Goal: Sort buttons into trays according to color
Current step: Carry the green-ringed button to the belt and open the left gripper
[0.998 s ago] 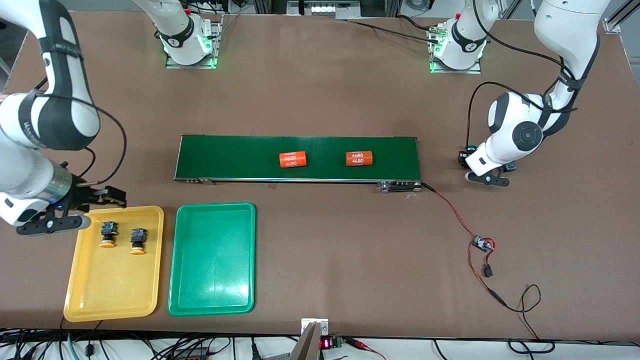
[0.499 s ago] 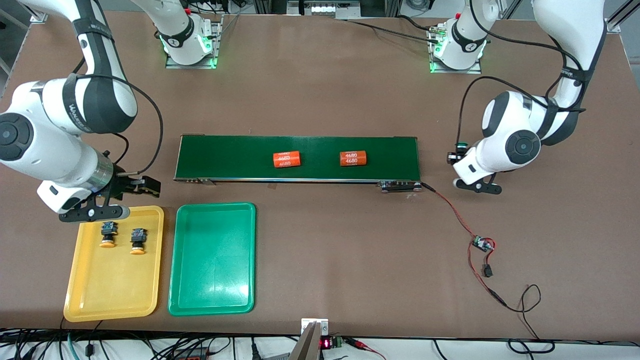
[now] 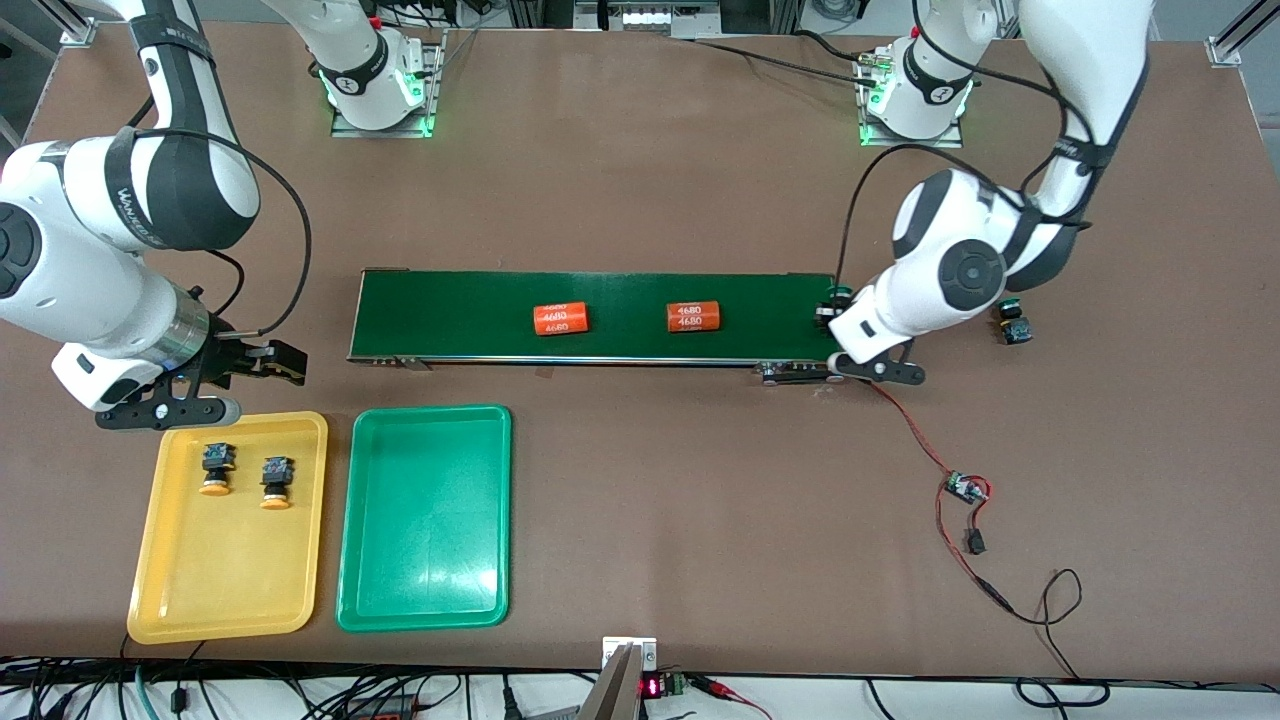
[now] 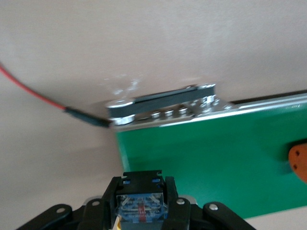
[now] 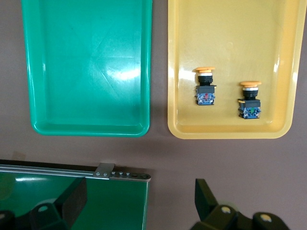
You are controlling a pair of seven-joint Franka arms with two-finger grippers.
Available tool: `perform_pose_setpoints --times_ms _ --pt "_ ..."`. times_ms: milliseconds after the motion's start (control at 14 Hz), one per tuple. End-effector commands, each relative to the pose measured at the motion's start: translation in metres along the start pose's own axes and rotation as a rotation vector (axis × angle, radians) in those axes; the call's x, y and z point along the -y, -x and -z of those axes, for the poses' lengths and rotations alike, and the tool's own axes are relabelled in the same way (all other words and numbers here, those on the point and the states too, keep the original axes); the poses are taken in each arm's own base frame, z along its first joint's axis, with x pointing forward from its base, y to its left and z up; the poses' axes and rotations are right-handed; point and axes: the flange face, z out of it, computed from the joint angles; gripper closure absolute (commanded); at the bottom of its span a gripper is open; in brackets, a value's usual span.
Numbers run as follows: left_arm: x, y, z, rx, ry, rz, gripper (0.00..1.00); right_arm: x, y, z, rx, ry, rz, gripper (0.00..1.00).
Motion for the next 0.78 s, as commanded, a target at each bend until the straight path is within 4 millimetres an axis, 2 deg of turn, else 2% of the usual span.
perform_pose_setpoints --times_ms 0,71,143,214,285,357,570,642,713 --pt "-0.018 -0.004 -0.02 -0.02 0.037 0.026 0.75 -0.001 0.007 0.004 0.012 -0.001 -0.018 0.0" --pt "-0.027 -0.003 -0.022 -0.03 0.038 0.012 0.71 -0.001 0.007 0.005 0.01 -0.001 -0.018 0.0" --pt "-0.028 -0.002 -0.022 -0.029 0.037 0.008 0.59 0.001 0.007 0.006 0.008 -0.001 -0.015 0.0" --pt "-0.029 -0.001 -0.022 -0.026 0.037 0.009 0.19 0.002 0.007 0.006 0.007 -0.001 -0.014 0.0" --pt "-0.03 0.0 -0.019 -0.025 0.033 -0.004 0.0 0.002 0.007 0.006 0.007 0.001 -0.013 0.0" --pt "-0.03 0.001 -0.012 -0.028 0.03 -0.002 0.0 0.001 0.007 0.006 0.007 0.001 -0.015 0.0" --pt "-0.03 0.013 0.036 -0.037 -0.006 -0.004 0.0 0.0 0.007 0.007 0.007 -0.001 -0.015 0.0" --pt "-0.023 0.016 0.049 -0.036 -0.022 0.006 0.0 0.0 0.007 0.007 0.007 -0.001 -0.017 0.0" --pt "-0.004 0.016 0.058 -0.029 -0.043 0.033 0.0 0.001 0.008 0.007 0.013 0.0 -0.015 0.0"
